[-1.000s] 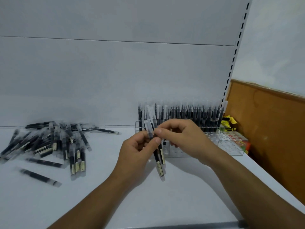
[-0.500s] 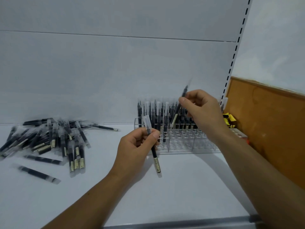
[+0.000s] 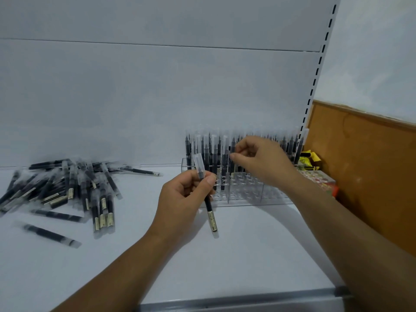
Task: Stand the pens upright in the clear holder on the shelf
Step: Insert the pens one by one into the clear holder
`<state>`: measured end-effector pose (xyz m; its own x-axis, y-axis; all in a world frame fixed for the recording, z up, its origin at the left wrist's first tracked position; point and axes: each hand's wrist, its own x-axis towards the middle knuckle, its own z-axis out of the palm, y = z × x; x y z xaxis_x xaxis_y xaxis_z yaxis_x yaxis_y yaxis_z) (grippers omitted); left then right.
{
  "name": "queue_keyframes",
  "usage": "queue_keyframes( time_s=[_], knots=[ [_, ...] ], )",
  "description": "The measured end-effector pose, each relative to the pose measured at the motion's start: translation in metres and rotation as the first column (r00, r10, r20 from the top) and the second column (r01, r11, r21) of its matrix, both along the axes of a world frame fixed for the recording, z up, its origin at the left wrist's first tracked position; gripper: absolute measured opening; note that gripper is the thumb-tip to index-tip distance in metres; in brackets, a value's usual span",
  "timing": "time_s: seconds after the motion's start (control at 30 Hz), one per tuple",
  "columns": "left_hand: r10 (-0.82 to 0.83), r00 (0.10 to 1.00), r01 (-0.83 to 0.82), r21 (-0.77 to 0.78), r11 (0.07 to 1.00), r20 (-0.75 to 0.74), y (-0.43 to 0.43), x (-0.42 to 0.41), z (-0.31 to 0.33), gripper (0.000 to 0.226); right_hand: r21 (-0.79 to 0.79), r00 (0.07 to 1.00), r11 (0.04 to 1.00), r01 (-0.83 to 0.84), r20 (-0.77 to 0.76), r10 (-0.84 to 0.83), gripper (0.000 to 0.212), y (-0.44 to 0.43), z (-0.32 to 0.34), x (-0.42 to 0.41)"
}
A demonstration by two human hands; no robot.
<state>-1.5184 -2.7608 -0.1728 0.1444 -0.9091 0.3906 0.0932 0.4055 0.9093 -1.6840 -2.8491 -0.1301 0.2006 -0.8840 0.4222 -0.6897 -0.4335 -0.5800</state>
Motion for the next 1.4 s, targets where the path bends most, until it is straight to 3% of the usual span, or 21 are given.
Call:
queue_keyframes(
  time_s=[0.1,0.2,0.27,0.37,0.47,0.63,0.77,0.83,0.93,1.0,1.1,1.4],
  knots=[
    [0.009,1.000,-0.009,-0.005,1.000,0.005,-0.001,0.001,-0.001,0.009,0.076,0.984,0.997,0.022,-0.181,-0.008,0.009,0.002,-0.006,0.000],
    [0.008,1.000,-0.008,0.000,1.000,-0.006,-0.002,0.001,-0.002,0.009,-0.003,0.978,0.997,0.082,-0.193,-0.081,0.012,0.007,-0.009,-0.004],
    [0.009,1.000,-0.009,-0.005,1.000,0.001,-0.004,0.003,-0.004,0.012,-0.094,0.990,0.992,0.081,-0.107,-0.091,0.012,0.014,-0.010,-0.005],
    [0.062,0.995,-0.057,-0.068,0.996,0.082,-0.006,0.007,-0.007,0.018,-0.042,0.988,0.991,-0.129,0.077,0.132,0.008,0.031,-0.008,-0.001],
    [0.167,0.959,-0.127,-0.180,0.975,0.228,-0.008,0.010,-0.008,0.016,0.115,0.928,0.922,-0.369,0.107,0.358,0.006,0.046,-0.010,0.007],
    [0.196,0.942,-0.135,-0.225,0.965,0.274,-0.012,0.013,-0.013,0.022,0.068,0.884,0.889,-0.453,0.166,0.438,0.009,0.052,-0.020,0.025],
    [0.250,0.926,-0.180,-0.251,0.951,0.283,-0.013,0.014,-0.012,0.030,-0.006,0.900,0.913,-0.407,0.165,0.402,0.003,0.049,-0.018,0.023],
    [0.307,0.918,-0.249,-0.237,0.939,0.252,-0.014,0.016,-0.012,0.037,-0.034,0.919,0.948,-0.317,0.235,0.316,0.005,0.044,-0.009,0.011],
    [0.315,0.915,-0.303,-0.083,0.949,0.251,-0.019,0.019,-0.016,0.050,-0.092,0.875,0.984,-0.153,0.450,0.178,0.010,0.032,0.002,-0.008],
    [0.237,0.920,-0.270,0.067,0.961,0.314,-0.022,0.018,-0.018,0.061,-0.096,0.863,0.992,-0.080,0.492,0.117,0.009,0.023,0.003,-0.015],
    [0.151,0.921,-0.228,0.184,0.956,0.360,-0.028,0.019,-0.022,0.071,-0.058,0.892,0.997,-0.048,0.446,0.070,0.006,0.011,-0.002,-0.018],
    [0.148,0.915,-0.238,0.204,0.950,0.376,-0.038,0.020,-0.026,0.059,-0.056,0.951,0.998,-0.018,0.308,0.035,0.009,0.001,-0.001,-0.014]
  ],
)
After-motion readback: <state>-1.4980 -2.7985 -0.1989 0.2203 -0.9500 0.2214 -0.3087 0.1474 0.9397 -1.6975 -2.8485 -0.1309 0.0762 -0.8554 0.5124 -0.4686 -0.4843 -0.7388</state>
